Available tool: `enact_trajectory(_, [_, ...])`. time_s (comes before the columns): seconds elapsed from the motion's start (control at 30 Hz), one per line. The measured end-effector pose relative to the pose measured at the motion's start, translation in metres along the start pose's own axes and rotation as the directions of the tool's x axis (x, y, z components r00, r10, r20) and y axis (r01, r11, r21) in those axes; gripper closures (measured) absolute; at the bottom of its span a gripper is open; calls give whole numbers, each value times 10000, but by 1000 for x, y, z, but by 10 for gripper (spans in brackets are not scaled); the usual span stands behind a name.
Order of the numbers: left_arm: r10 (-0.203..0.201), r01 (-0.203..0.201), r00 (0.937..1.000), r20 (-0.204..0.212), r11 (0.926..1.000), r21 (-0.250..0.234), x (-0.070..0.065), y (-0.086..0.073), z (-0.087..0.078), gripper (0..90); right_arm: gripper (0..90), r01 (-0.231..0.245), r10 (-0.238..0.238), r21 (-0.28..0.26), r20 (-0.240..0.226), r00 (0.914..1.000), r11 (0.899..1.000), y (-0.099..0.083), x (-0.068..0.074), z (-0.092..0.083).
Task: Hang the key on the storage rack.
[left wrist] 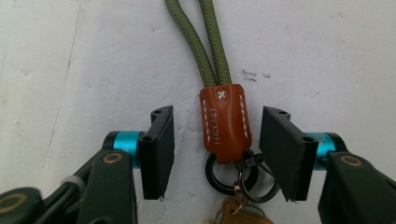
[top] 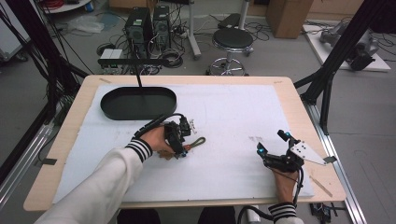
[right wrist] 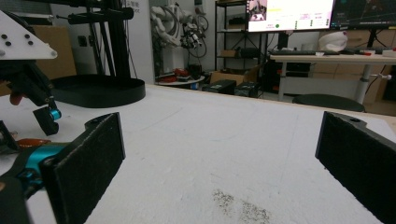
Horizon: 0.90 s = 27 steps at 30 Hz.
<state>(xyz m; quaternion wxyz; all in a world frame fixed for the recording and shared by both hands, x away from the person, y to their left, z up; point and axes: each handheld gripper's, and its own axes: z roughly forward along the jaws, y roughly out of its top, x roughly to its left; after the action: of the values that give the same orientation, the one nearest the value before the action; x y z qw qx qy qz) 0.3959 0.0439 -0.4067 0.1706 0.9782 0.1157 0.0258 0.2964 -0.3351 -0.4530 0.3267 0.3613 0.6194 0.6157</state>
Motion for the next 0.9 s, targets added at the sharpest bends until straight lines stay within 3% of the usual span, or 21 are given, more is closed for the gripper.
enact_trajectory(0.13, [91,-91,9999,-47,9999,129,-1,2,1,497,3,-11,11,4,-4,10000,10000,0,0,0])
enact_trajectory(0.33, [379,-373,9992,-132,9984,413,-4,5,0,704,3,-9,9,9,-14,10000,10000,0,0,0])
enact_trajectory(0.5, [842,-814,9951,-519,9952,549,-8,7,-1,725,3,-23,23,13,-24,10000,10000,0,0,0])
enact_trajectory(0.63, [707,-677,9960,-550,9963,534,-9,6,-1,729,3,16,-16,-3,-6,10000,10000,0,0,0])
enact_trajectory(0.73, [817,-784,9941,-720,9958,480,-8,5,-2,731,3,-19,19,7,-9,10000,10000,0,0,0])
enact_trajectory(0.9, [587,-607,9921,-1107,9980,-152,-6,2,-12,733,3,-9,9,-31,-25,10000,10000,0,-1,0])
